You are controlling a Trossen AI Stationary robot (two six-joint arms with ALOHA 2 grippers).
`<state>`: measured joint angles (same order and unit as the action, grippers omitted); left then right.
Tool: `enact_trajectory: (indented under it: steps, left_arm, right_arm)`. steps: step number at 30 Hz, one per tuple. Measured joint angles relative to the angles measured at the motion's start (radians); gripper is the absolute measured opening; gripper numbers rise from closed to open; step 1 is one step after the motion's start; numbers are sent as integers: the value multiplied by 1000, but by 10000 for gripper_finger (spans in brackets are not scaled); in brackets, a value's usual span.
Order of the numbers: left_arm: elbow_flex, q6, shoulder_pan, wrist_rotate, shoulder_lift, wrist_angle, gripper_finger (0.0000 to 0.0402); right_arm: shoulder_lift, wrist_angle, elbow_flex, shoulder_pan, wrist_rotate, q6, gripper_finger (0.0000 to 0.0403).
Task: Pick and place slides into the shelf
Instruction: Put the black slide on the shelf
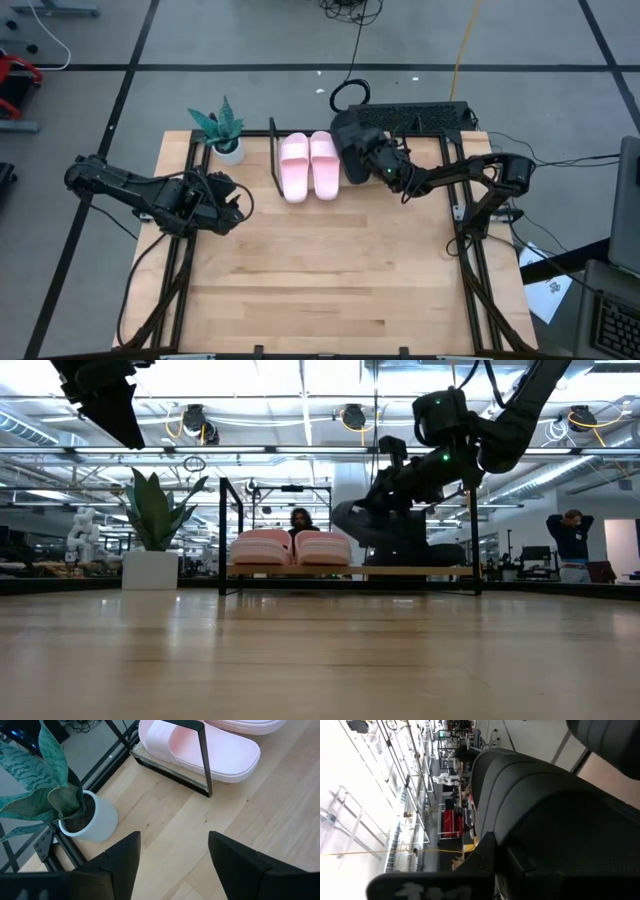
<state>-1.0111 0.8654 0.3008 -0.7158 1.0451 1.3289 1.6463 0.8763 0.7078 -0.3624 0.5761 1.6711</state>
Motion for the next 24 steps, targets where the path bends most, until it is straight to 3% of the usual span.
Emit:
enact_trajectory:
  steps: [24]
  left_arm:
    - [0, 7, 0, 0, 0, 0, 237]
  right_arm:
    - [-2, -191, 2, -10, 20, 127, 0]
